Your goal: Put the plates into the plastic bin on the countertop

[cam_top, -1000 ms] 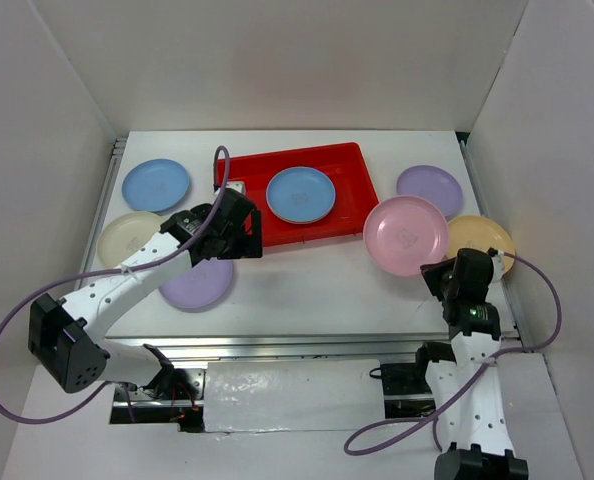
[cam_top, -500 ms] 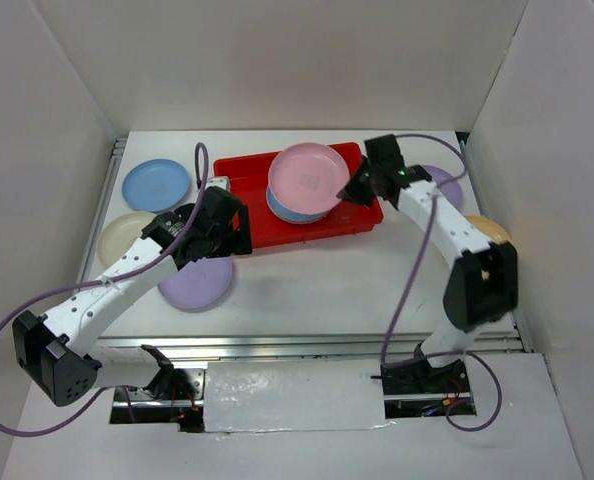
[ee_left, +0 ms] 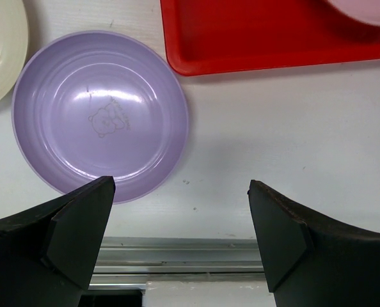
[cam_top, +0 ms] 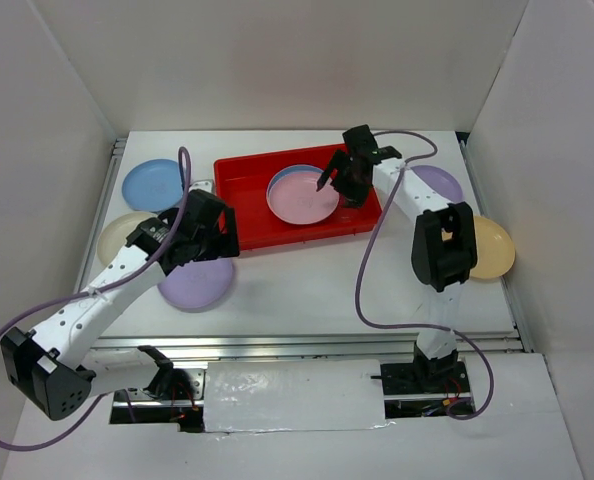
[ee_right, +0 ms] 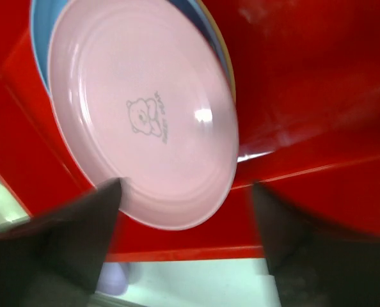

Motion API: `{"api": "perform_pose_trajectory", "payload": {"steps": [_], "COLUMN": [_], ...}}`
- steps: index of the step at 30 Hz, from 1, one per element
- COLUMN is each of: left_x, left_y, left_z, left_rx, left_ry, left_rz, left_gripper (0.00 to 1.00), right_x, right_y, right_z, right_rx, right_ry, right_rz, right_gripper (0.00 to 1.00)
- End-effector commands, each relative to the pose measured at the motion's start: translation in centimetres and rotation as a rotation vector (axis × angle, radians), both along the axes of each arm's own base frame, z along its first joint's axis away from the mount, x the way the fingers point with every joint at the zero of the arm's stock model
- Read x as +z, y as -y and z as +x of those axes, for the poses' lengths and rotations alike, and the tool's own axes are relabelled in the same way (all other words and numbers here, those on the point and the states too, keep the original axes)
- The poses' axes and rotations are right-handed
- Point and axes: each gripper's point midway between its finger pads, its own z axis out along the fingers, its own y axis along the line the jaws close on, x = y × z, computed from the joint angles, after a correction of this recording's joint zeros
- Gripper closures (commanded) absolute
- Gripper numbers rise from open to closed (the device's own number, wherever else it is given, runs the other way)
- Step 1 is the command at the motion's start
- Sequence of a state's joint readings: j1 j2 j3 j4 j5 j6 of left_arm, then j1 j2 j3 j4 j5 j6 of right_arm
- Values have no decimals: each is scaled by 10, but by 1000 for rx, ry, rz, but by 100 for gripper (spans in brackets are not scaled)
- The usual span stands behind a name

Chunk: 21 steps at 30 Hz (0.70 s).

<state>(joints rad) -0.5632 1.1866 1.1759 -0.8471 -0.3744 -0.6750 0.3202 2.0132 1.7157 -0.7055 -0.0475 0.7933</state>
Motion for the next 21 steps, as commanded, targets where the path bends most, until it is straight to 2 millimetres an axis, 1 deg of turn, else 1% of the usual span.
{"api": "perform_pose_trajectory", "payload": {"steps": [1, 2, 3, 4, 5, 6, 7, 8, 9, 10, 11, 12, 13, 14, 15, 16, 17, 18, 19, 20, 21], "left_x": [0, -1, -3, -3, -3, -3, -1, 0, -1, 3, 3, 2, 1, -4, -5, -7, -8, -7, -6, -6, -4], "left_y": [-1, -1, -1, -1, -1, -2, -3, -3, -3, -4, -4, -5, -5, -5, -4, -3, -3, -3, -2, -2, -1], "left_z": [-4, -4, -6, -7, -7, -10, -13, -14, -17, -18, -20, -20, -21, -23, -23, -24, -24, -26, -26, -27, -30], "left_rx": [-34, -38, -43, -46, -49, -56, -61, -72, -82, -90, -105, -109, -112, -118, -124, -129, -133, -139, -140, -143, -154], "left_ry": [4, 2, -4, -4, -1, -8, -3, 1, 2, 20, 25, 37, 38, 26, 25, 21, 18, 20, 29, 34, 44], "left_rz": [4, 2, 6, 4, 5, 11, 13, 12, 19, 16, 17, 14, 17, 18, 15, 12, 14, 7, 0, -4, -16], "left_gripper": [1, 1, 1, 1, 1, 1, 1, 1, 1, 1, 1, 1, 1, 1, 1, 1, 1, 1, 1, 1, 1], "right_x": [40, 47, 71, 56, 86, 86, 60, 76, 67, 35, 44, 15, 9, 23, 8, 19, 29, 8, 8, 11, 4], "right_y": [-2, 0, 6, 18, 28, 49, 71, 86, 102, 130, 149, 164, 186, 201, 217, 232, 240, 252, 267, 272, 281], "right_z": [11, 12, 7, -6, -11, -15, -32, -41, -51, -73, -82, -104, -114, -121, -138, -147, -150, -167, -175, -181, -189], "right_rx": [26, 19, 6, -24, -58, -119, -180, -239, -293, -373, -473, -534, -620, -720, -792, -885, -938, -1004, -1094, -1130, -1183], "right_ry": [98, 133, 196, 181, 269, 281, 235, 278, 258, 187, 226, 173, 177, 240, 220, 265, 307, 269, 280, 299, 294], "right_rz": [55, 60, 72, 39, 55, 34, -21, -8, -18, -49, -37, -52, -56, -42, -59, -38, -48, -67, -46, -30, -41], "right_gripper": [0, 0, 0, 0, 0, 0, 0, 0, 0, 0, 0, 0, 0, 0, 0, 0, 0, 0, 0, 0, 0]}}
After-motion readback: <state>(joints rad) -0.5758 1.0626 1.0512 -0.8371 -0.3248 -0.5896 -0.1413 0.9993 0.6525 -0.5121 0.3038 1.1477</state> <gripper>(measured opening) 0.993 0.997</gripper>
